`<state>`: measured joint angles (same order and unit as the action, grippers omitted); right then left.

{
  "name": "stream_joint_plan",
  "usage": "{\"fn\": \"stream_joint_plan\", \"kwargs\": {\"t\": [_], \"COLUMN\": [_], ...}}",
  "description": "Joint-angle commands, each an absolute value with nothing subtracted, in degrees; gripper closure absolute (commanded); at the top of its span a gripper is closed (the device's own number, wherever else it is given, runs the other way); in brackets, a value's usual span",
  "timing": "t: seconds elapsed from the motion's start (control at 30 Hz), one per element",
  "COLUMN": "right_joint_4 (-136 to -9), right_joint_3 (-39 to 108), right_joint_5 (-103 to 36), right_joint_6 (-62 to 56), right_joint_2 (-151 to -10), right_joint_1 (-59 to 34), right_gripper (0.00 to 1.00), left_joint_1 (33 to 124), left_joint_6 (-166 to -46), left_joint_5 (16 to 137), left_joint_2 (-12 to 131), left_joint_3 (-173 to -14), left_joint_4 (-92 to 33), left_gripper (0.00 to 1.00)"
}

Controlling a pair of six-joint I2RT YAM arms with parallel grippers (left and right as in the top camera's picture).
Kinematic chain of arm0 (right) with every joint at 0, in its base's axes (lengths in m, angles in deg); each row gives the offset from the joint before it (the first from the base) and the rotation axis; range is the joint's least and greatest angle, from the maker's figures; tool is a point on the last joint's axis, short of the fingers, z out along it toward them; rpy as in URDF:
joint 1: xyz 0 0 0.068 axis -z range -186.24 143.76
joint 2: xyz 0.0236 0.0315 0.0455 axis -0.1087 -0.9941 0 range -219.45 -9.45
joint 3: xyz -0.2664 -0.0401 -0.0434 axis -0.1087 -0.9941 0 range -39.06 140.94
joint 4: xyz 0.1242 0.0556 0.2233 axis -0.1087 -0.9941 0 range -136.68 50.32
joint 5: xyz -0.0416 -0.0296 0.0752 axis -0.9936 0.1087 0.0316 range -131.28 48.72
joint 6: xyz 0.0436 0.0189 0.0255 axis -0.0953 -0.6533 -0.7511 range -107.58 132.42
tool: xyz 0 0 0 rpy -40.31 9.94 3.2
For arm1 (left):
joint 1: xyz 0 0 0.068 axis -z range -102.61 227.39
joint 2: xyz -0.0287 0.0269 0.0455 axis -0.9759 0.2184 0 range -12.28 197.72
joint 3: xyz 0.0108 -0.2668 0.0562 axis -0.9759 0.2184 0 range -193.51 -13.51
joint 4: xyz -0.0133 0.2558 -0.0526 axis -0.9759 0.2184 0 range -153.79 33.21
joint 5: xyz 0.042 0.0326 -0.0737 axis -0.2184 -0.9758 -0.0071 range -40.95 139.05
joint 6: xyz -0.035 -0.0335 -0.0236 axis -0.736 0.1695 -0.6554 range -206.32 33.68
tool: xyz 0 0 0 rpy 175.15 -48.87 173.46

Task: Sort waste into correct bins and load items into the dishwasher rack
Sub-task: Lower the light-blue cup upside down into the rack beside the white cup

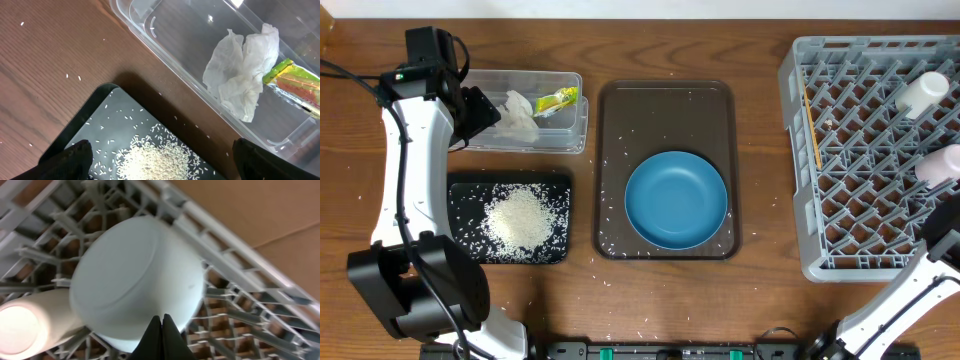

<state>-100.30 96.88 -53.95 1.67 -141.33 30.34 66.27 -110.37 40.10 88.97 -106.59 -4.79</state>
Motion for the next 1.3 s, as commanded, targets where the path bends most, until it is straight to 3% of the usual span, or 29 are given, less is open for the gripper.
{"fn": "stream_joint_plan", "kwargs": {"t": [0.0,0.57,0.73,0.8,0.83,0.87,0.9,1.0,1.27], "right_joint_4": [-100.08,-100.43,-102.42,-102.49,-102.6,-102.69,-102.79,-104.0,-107.23], "right_joint_3": [96.99,96.99,96.99,96.99,96.99,96.99,96.99,96.99,96.99], "right_joint_5": [-55.89,-54.97,-48.29,-45.49,-44.64,-44.37,-44.33,-45.58,-52.92], "right_joint_6": [0.19,0.23,0.23,0.25,0.25,0.25,0.25,0.01,-4.69], "right_joint_2": [-134.88,-132.56,-132.56,-132.56,-132.56,-132.56,-132.56,-132.74,-135.84], "right_joint_1": [30.23,29.57,29.57,29.57,29.57,29.57,29.57,29.57,30.31], "right_gripper": [0.99,0.98,0.69,0.5,0.49,0.51,0.59,0.99,0.99], "left_joint_1": [66.1,66.1,66.1,66.1,66.1,66.1,66.1,66.1,66.1], "left_joint_6": [-110.86,-110.86,-110.86,-110.86,-110.86,-110.86,-110.86,-110.86,-110.86], "left_joint_5": [40.03,40.03,40.03,40.03,40.03,40.03,40.03,40.03,40.03], "left_joint_2": [87.7,87.7,87.7,87.7,87.7,87.7,87.7,87.7,87.7], "left_joint_3": [-106.35,-106.35,-106.35,-106.35,-106.35,-106.35,-106.35,-106.35,-106.35], "left_joint_4": [-4.46,-4.46,-4.48,-4.46,-4.46,-4.46,-4.46,-4.46,-4.46], "left_gripper": [0.08,0.08,0.08,0.08,0.08,0.08,0.08,0.08,0.08]}}
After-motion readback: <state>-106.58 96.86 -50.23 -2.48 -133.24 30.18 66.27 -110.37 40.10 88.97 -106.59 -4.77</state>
